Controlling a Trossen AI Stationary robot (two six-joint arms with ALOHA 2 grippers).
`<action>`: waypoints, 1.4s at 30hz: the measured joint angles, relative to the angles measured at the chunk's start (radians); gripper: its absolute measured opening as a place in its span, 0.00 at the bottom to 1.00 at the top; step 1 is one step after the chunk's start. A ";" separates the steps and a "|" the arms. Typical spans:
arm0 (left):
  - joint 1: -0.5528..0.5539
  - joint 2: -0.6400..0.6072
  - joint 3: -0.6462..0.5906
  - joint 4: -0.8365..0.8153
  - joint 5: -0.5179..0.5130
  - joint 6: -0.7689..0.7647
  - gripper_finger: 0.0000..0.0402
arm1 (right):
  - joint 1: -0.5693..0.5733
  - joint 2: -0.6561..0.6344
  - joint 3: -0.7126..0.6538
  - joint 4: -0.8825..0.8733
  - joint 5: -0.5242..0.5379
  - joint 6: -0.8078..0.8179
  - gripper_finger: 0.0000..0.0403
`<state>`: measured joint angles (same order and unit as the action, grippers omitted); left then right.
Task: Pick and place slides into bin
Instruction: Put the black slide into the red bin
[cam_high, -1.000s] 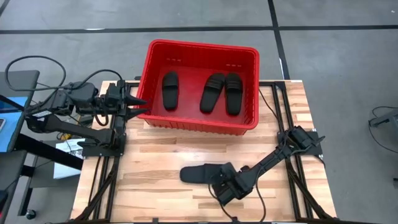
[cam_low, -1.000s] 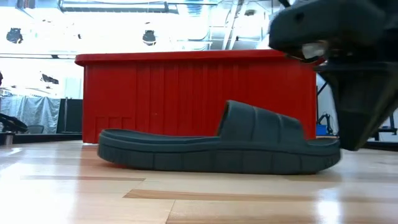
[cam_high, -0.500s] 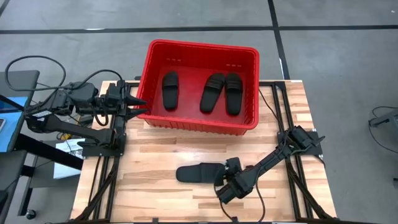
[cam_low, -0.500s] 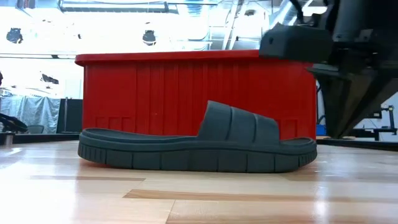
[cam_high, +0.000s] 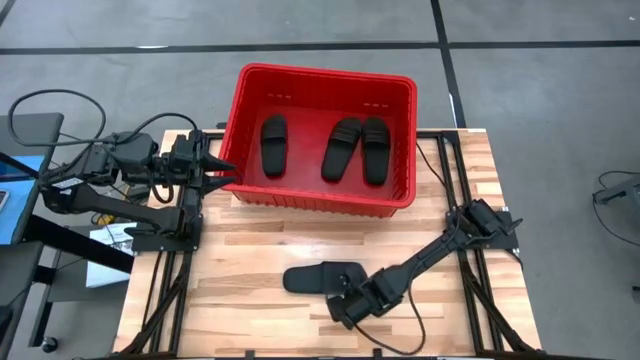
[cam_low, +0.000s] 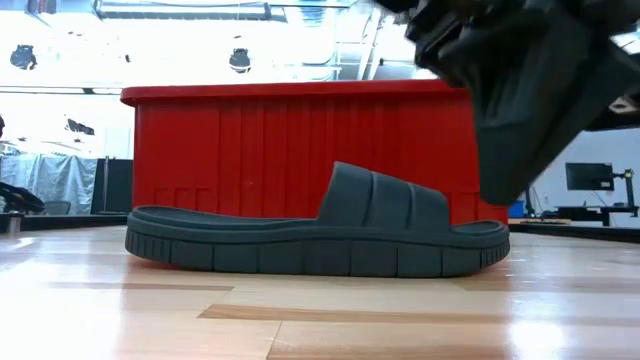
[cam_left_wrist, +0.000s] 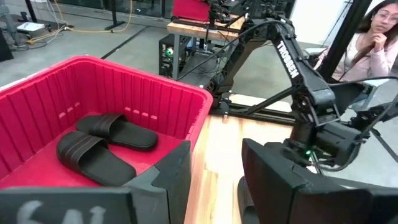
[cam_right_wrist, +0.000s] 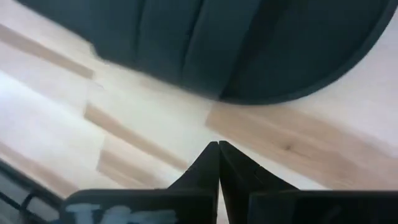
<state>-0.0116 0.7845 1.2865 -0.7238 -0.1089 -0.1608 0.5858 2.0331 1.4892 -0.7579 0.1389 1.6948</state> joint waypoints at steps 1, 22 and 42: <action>0.000 0.000 0.000 0.000 0.000 0.000 0.33 | -0.008 0.000 -0.002 -0.005 -0.017 -0.012 0.00; 0.000 0.000 0.000 0.000 -0.002 -0.001 0.33 | -0.137 0.002 -0.039 -0.257 0.158 -0.019 0.00; 0.000 0.000 0.000 -0.001 -0.003 0.041 0.33 | -0.075 0.001 0.246 0.057 0.090 -0.572 0.04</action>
<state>-0.0116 0.7845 1.2865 -0.7246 -0.1120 -0.1196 0.5105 2.0342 1.7355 -0.7005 0.2289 1.1229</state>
